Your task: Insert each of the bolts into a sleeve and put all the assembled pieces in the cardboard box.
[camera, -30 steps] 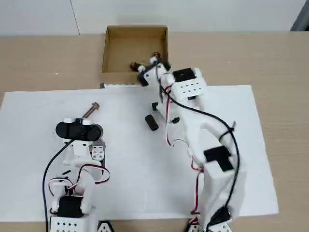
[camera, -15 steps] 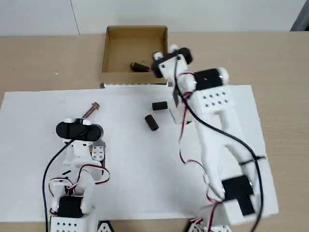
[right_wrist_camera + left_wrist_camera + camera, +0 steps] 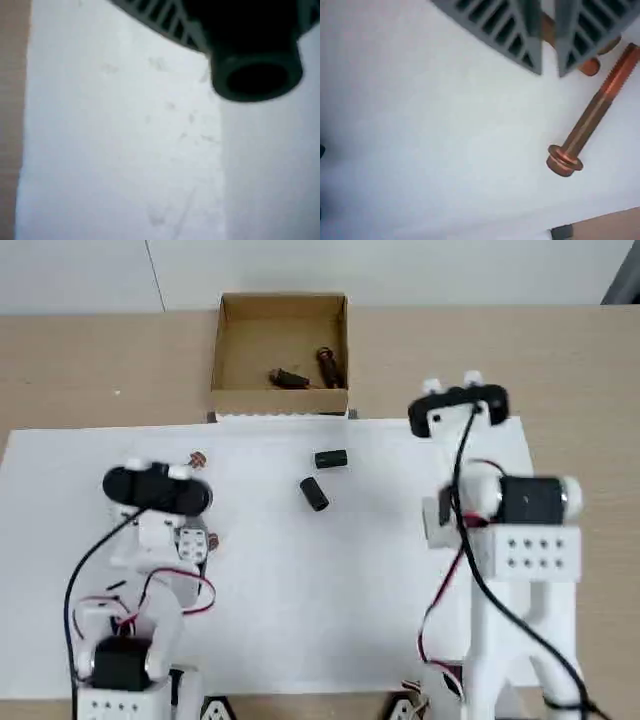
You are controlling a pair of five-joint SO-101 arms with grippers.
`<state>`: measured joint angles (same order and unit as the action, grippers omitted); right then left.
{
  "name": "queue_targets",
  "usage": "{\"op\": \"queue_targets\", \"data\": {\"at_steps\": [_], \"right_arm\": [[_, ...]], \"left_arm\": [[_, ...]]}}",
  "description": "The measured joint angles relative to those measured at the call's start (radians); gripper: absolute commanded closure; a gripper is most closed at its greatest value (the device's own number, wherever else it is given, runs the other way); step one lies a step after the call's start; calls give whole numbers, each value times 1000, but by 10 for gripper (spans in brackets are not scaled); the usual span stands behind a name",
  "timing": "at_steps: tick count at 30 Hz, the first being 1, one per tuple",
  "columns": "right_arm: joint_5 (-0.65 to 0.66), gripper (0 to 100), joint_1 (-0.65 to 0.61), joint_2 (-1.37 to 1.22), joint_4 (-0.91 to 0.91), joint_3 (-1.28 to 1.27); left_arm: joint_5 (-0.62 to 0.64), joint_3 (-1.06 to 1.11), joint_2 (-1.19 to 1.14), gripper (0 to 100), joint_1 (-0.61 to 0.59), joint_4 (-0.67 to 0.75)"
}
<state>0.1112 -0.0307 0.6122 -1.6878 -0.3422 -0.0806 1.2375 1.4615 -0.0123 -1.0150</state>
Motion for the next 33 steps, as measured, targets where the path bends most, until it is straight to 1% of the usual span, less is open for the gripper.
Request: {"op": "queue_targets", "data": {"at_steps": [7,15,19,23,27,33], "right_arm": [[0,995,89,106,0,-60],[0,995,192,126,0,-80],[0,995,242,129,0,-97],[0,995,270,129,0,-146],[-5,995,276,129,0,-186],[-6,995,276,129,0,-187]], "left_arm": [[-3,-239,-353,992,0,6],[-11,-468,-704,989,-2,-6],[-21,-563,-873,974,-64,-21],[-129,-664,-1054,974,-149,-55],[-239,-789,-1215,974,-209,-147],[-382,-979,-1415,974,-242,-256]]}}
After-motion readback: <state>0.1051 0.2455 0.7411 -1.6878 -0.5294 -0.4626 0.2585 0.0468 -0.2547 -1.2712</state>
